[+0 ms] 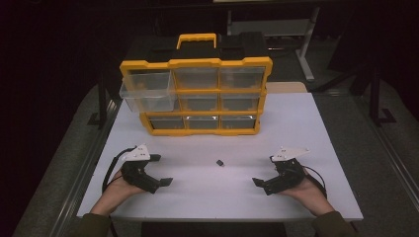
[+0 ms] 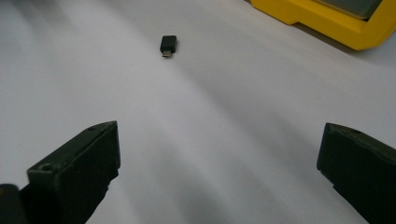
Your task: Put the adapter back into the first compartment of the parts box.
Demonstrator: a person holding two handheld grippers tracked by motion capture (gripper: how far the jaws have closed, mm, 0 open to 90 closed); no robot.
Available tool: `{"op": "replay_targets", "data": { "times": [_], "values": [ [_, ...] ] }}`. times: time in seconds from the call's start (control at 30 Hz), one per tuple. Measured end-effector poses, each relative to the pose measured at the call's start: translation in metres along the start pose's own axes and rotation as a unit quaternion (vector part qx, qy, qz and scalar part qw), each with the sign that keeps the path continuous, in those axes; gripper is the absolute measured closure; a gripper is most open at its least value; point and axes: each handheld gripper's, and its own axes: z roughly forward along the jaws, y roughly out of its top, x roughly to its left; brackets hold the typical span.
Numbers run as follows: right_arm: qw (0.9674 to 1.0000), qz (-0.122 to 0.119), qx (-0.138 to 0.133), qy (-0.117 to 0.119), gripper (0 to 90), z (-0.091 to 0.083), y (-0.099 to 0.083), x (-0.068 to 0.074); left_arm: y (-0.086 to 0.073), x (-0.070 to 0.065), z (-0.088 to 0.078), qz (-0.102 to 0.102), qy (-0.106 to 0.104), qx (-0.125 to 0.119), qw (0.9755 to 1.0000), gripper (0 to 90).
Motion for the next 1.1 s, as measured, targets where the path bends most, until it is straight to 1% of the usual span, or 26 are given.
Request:
{"op": "replay_targets", "data": {
  "times": [0.1, 0.2, 0.43, 0.6, 0.77, 0.83, 0.87, 1.1],
  "values": [
    [1.0, -0.001, 0.0, 0.0, 0.0, -0.001, 0.0, 0.0, -0.001, -0.001, 0.0, 0.0, 0.0, 0.001, 1.0, 0.0],
    [1.0, 0.0, 0.004, 0.001, 0.0, -0.002, -0.001, 0.001, -0.002, 0.0, 0.001, 0.0, 0.005, 0.005, 1.0, 0.0],
    [1.0, -0.005, 0.004, 0.002, 0.0, -0.001, 0.003, 0.005, -0.003, -0.002, 0.001, 0.007, 0.002, 0.009, 0.9999, 0.0],
    [1.0, -0.006, 0.005, 0.006, 0.0, 0.0, 0.007, 0.006, -0.004, 0.0, 0.001, 0.0, 0.001, 0.008, 1.0, 0.0],
    [0.9999, -0.002, 0.005, 0.009, 0.0, 0.001, 0.011, 0.006, -0.003, -0.002, 0.002, 0.002, 0.0, 0.009, 1.0, 0.0],
    [0.9999, 0.0, 0.003, 0.014, 0.0, 0.002, 0.013, 0.006, -0.003, -0.003, 0.003, 0.003, -0.001, 0.012, 0.9999, 0.0],
    [0.9998, 0.005, 0.004, 0.019, 0.0, 0.002, 0.014, 0.007, -0.003, -0.003, 0.003, 0.004, -0.001, 0.012, 0.9999, 0.0],
    [0.9998, 0.005, 0.002, 0.021, 0.0, 0.002, 0.018, 0.007, -0.003, -0.004, 0.005, 0.002, -0.004, 0.011, 0.9999, 0.0]
  ]
}}
